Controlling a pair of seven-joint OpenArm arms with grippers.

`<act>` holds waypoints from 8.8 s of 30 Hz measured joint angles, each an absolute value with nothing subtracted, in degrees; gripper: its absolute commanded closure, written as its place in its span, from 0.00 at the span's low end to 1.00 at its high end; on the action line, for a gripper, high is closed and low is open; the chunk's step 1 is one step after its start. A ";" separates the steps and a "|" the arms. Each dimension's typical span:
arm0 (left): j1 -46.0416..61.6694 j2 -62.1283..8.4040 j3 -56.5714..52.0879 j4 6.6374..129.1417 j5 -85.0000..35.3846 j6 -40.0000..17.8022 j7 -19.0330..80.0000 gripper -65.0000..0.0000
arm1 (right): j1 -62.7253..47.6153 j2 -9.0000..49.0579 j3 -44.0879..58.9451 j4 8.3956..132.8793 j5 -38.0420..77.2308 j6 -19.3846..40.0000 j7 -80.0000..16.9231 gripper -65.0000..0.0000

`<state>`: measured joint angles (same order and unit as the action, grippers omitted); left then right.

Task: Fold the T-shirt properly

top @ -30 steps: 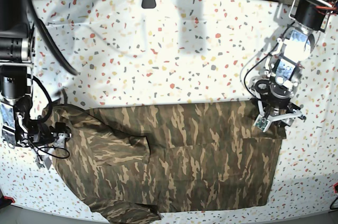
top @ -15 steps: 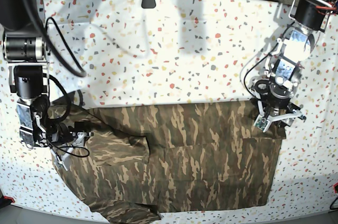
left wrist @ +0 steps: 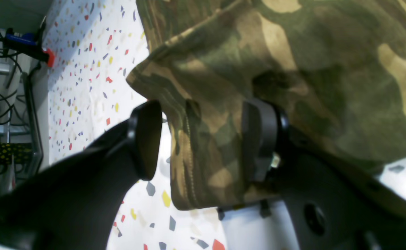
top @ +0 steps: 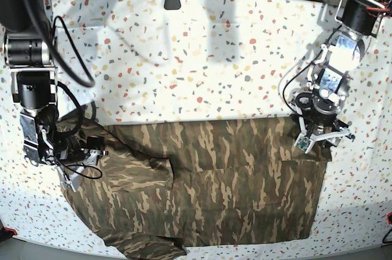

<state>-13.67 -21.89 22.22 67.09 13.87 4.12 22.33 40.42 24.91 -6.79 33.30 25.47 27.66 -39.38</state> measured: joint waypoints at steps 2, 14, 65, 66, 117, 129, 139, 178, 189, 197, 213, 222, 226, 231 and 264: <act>-13.65 -21.89 22.22 67.09 13.89 4.12 22.33 0.45 | 40.25 24.91 -6.79 33.30 25.47 27.64 -39.51 0.76; -13.65 -21.89 22.22 67.09 13.89 4.10 22.31 0.45 | 39.99 24.97 -6.79 33.30 25.23 29.39 -36.88 0.86; -13.65 -21.89 22.22 67.07 13.91 4.12 22.35 0.45 | 51.92 25.39 -8.80 33.26 4.54 35.81 -21.58 1.00; -13.65 -21.89 22.22 67.07 13.89 4.12 22.41 0.45 | 52.16 25.39 -9.41 33.26 4.60 35.86 -21.39 0.89; -13.56 -18.11 22.15 71.59 -9.10 4.43 22.98 0.45 | 37.93 28.42 -13.45 33.36 6.17 26.85 -19.75 0.50; -13.63 -10.17 12.21 70.65 -20.18 1.89 26.70 0.45 | 34.15 28.75 -13.17 33.65 10.31 27.90 -18.00 0.50; -13.87 -10.26 10.22 63.96 -20.01 -0.32 22.92 0.45 | 32.08 28.86 -13.02 34.22 13.69 27.83 -18.48 0.50; -0.32 -15.09 10.00 73.67 -19.31 -2.17 22.72 0.46 | 0.75 28.80 5.61 67.16 18.00 29.17 -27.07 0.50; -6.48 -15.14 10.52 82.83 -17.10 -1.91 32.95 0.46 | 0.80 28.91 5.61 67.13 18.02 29.19 -27.18 0.50; -13.63 -15.22 10.35 79.44 -16.62 -5.10 37.71 0.46 | 0.80 28.91 5.61 67.18 18.13 29.19 -27.38 0.50; -17.37 -13.93 9.85 59.27 -18.00 -12.60 32.69 0.46 | 0.82 28.91 5.61 67.18 18.13 29.19 -27.46 0.50; -16.99 -13.39 9.82 58.76 -16.19 -12.60 30.44 0.46 | 0.82 28.88 5.61 67.18 18.13 29.19 -27.44 0.50; -17.43 -13.02 9.78 55.37 -16.19 -12.71 25.54 0.46 | 0.82 28.88 5.61 67.18 18.13 29.19 -27.44 0.50; -18.00 -12.95 9.78 54.22 -15.86 -12.73 25.23 0.46 | 0.82 28.88 5.61 67.18 18.13 29.19 -27.33 0.50; -35.62 -7.60 9.74 38.13 -8.56 -18.00 43.81 0.46 | 0.82 28.91 5.61 67.18 17.98 30.11 -27.07 0.50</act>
<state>-35.62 -7.60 9.74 38.13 -8.56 -18.00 43.81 0.82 28.91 5.61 67.18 17.98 30.11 -27.07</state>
